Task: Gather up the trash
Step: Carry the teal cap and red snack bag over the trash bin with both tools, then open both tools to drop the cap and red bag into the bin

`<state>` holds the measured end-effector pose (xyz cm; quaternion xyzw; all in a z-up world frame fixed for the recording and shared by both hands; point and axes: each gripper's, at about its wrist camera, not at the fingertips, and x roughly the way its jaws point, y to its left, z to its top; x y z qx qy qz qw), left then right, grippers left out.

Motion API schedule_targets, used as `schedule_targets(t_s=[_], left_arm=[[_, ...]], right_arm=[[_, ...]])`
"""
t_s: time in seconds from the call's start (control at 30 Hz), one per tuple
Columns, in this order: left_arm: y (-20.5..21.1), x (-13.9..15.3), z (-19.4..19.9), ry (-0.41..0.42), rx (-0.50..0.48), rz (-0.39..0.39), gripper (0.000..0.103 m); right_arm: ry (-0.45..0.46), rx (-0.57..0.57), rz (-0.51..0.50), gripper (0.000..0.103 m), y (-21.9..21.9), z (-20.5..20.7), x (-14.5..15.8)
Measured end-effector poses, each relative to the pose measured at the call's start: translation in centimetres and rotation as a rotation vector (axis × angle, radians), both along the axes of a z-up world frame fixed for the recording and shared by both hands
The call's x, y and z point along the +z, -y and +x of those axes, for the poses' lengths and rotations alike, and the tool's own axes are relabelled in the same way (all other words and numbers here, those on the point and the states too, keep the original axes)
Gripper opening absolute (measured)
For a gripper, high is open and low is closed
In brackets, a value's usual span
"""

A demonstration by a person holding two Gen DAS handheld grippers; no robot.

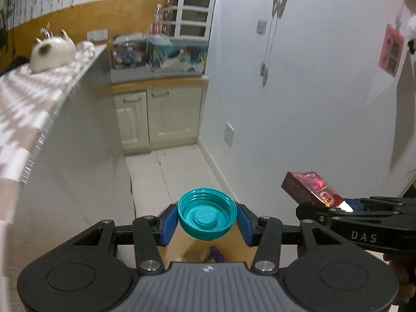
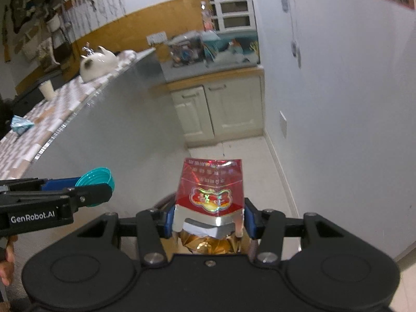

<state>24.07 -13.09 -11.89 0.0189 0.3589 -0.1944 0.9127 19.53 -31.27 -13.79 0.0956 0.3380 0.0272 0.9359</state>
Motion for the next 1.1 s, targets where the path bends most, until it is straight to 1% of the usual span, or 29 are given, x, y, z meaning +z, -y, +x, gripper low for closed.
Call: schedule_targets(t_s=[0.3, 0.7, 0.93, 1.1], left_arm=[[0.3, -4.7, 3.0, -0.126, 0.011, 0.024, 0.05], [0.4, -10.4, 6.2, -0.276, 0.019, 0.072, 0.05], [0.0, -12.2, 7.2, -0.32, 0.028, 0.085, 0.05], [0.0, -13.0, 7.8, -0.341, 0.023, 0.096, 0.05]], right_arm=[[-0.115, -0.015, 0.023, 0.051, 1.5, 2.1, -4.3], [-0.261, 0.015, 0.053, 0.051, 0.9, 5.6, -8.9], [-0.344, 0.055, 0.074, 0.051, -0.4, 8.8, -11.3], [-0.377, 0.089, 0.111, 0.051, -1.6, 11.3, -12.3]])
